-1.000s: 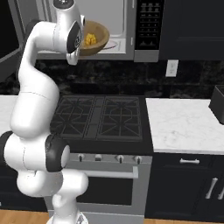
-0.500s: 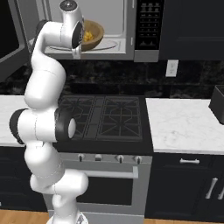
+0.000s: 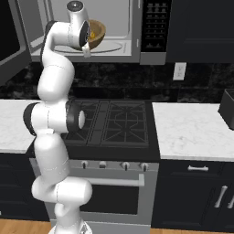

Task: Pick the squash from the sink and place it in the bowl. Then pick the bowl and place it in the microwave. Then close the microwave door and press the start button.

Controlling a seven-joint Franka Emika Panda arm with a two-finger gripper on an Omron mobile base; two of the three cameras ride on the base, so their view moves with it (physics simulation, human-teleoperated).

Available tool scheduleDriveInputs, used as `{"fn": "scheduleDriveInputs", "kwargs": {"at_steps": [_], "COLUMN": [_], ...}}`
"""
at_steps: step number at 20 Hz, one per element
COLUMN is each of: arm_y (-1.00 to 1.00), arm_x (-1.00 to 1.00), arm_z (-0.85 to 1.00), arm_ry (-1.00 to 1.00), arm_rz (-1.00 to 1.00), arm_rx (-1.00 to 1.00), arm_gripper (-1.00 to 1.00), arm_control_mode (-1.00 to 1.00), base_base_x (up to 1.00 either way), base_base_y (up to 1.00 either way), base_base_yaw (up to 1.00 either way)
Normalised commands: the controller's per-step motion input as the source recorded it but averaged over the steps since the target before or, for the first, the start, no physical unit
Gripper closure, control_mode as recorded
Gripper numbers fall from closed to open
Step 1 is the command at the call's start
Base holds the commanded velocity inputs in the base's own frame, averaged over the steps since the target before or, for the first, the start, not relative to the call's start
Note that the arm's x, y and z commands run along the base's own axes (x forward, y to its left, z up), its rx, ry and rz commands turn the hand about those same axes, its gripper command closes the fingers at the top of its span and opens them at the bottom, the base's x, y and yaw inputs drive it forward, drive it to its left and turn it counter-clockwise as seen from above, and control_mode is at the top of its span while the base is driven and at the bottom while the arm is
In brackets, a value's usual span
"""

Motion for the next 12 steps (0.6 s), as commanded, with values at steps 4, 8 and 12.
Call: {"fn": "scheduleDriveInputs", "kwargs": {"at_steps": [4, 8, 12], "arm_y": [0.07, 0.00, 0.01], "arm_x": [0.44, 0.25, 0.00], "arm_z": [-0.21, -0.28, -0.38], "arm_ry": [0.00, 0.00, 0.00], "arm_rz": [0.14, 0.11, 0.05], "arm_rx": [-0.12, -0.10, -0.11], "arm_gripper": [1.00, 1.00, -1.00], "arm_control_mode": [-1.00, -1.00, -1.00], "base_base_x": [0.00, 0.00, 0.00], "base_base_y": [0.00, 0.00, 0.00], "base_base_yaw": [0.00, 0.00, 0.00]}}
